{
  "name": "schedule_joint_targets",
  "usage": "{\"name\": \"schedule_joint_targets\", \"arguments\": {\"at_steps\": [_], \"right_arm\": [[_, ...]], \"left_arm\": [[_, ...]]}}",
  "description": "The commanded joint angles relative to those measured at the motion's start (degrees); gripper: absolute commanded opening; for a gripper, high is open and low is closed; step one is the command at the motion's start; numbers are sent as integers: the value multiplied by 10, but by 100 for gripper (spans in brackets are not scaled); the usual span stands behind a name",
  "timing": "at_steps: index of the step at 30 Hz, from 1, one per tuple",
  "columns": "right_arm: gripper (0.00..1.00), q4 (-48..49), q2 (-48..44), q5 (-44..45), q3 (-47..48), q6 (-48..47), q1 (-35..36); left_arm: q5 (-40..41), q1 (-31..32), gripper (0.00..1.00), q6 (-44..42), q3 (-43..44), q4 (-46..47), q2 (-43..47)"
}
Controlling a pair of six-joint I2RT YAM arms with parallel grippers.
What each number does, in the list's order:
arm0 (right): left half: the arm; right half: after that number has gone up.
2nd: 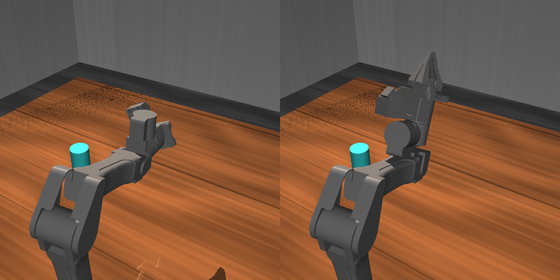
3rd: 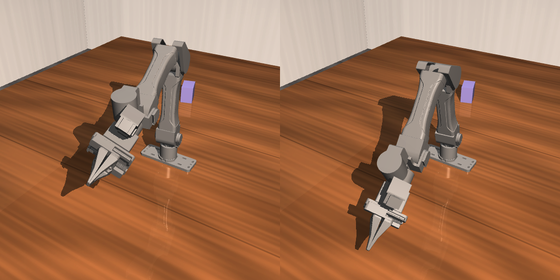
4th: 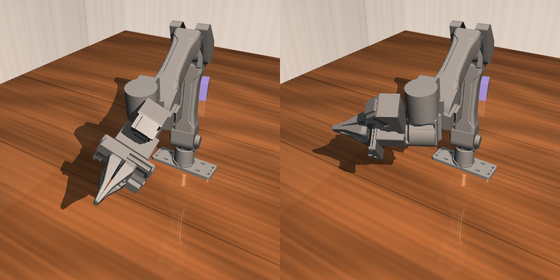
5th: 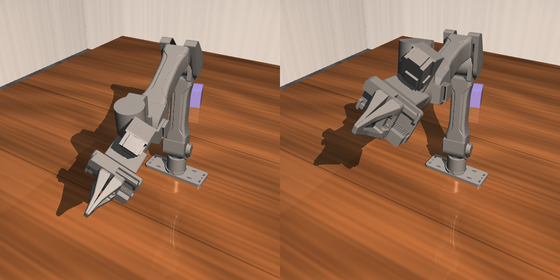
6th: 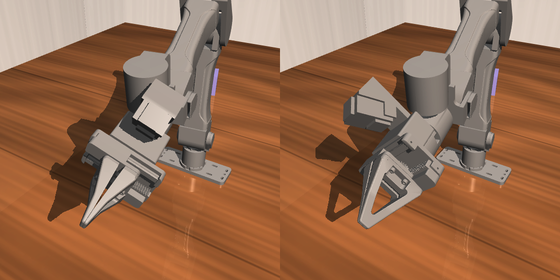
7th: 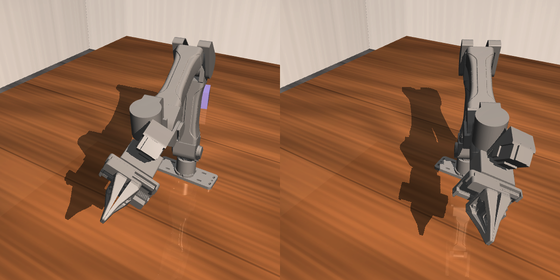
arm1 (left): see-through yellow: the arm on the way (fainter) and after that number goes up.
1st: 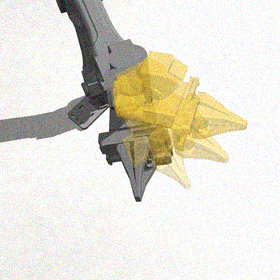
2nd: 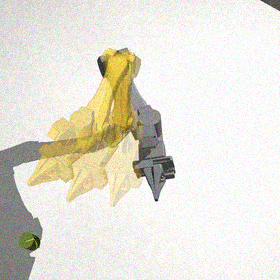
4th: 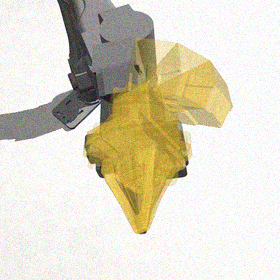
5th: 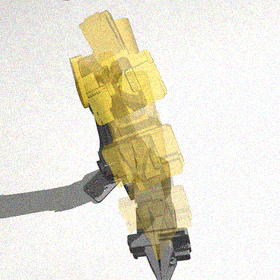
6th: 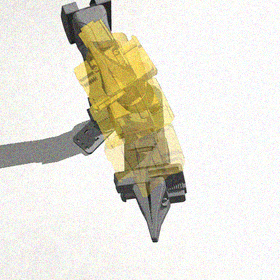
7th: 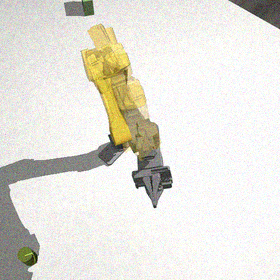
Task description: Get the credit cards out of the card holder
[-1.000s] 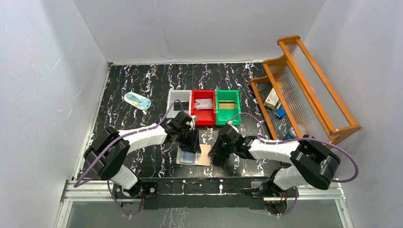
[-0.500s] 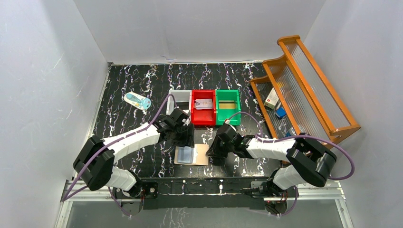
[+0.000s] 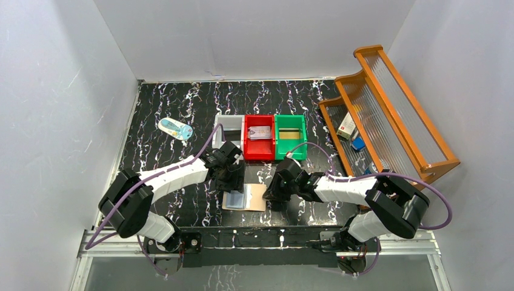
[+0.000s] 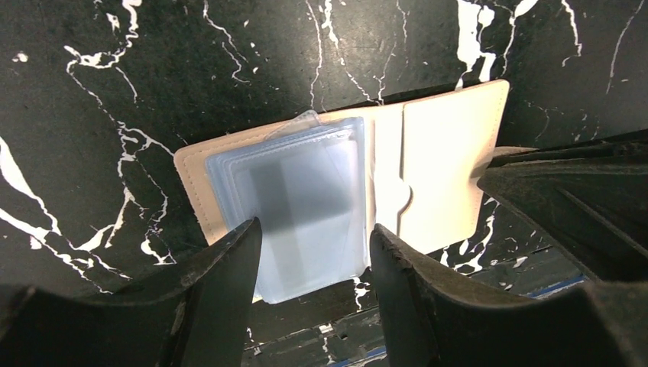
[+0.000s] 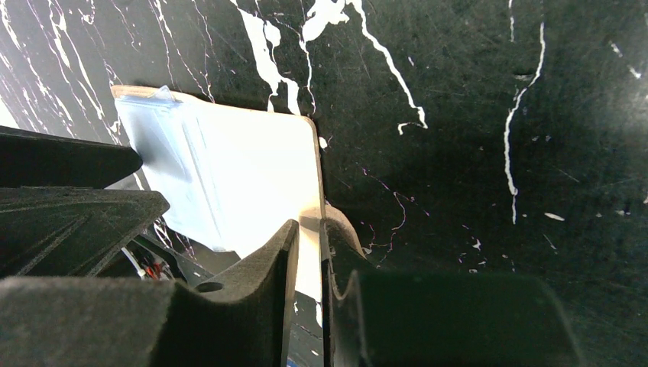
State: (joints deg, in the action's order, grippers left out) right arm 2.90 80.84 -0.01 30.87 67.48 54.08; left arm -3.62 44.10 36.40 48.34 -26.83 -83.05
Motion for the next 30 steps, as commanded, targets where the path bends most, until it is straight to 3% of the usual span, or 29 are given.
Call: {"name": "schedule_joint_targets", "arguments": {"at_steps": [1,17,30], "right_arm": [[25,-29,6,8,7,-13,1],[26,-23,2,3,5,-13,1],[26,-9,8,-9,7,-17,1]], "left_arm": [[23,0,54,-6,6,-31,12],[25,1,55,-20,11,-52,-14],[-69,1,51,-25,21,-10,-34]]}}
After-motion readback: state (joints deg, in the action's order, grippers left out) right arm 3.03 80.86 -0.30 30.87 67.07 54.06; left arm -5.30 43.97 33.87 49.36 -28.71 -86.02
